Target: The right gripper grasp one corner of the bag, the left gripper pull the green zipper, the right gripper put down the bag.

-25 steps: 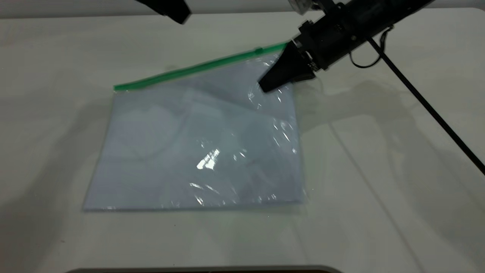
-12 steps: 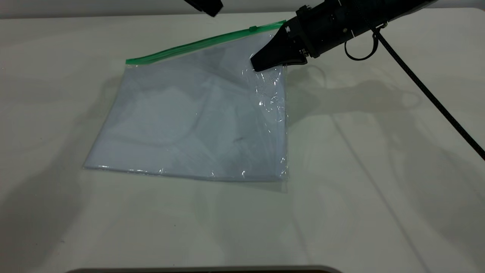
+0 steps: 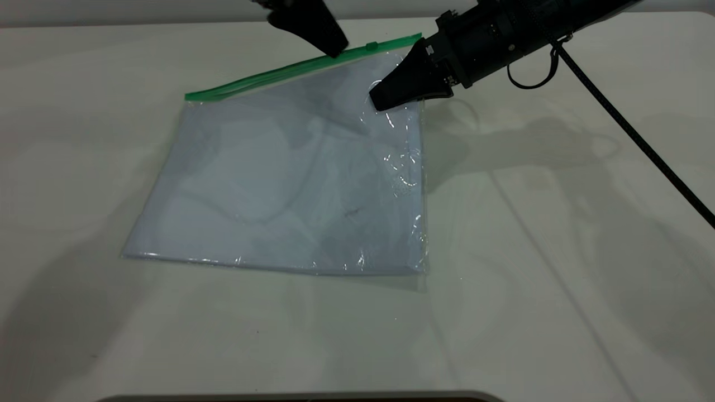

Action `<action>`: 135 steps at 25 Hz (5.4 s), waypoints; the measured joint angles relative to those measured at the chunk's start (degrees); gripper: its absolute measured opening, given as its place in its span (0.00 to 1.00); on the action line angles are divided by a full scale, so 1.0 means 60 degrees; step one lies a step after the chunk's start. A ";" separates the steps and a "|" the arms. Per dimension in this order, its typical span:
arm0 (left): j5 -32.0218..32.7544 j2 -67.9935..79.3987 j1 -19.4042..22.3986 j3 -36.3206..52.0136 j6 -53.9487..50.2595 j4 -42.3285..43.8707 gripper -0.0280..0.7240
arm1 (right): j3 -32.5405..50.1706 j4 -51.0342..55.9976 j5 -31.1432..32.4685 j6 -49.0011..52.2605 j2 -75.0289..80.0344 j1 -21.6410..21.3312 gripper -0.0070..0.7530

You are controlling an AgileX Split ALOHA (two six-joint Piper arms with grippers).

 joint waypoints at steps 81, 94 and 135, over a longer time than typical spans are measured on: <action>0.1534 0.0011 0.1602 -0.0011 -0.0863 0.2817 0.11 | -0.0018 -0.0006 0.1022 0.0183 0.0010 -0.1332 0.05; 0.1534 0.0011 0.2041 -0.0011 -0.1084 0.3769 0.11 | -0.0029 0.0013 0.0910 0.0253 0.0010 -0.1392 0.06; 0.1545 -0.4777 0.2148 -0.3490 -1.1486 0.6774 0.79 | -0.2602 -0.8654 0.1472 0.9464 -0.6951 -0.2300 0.64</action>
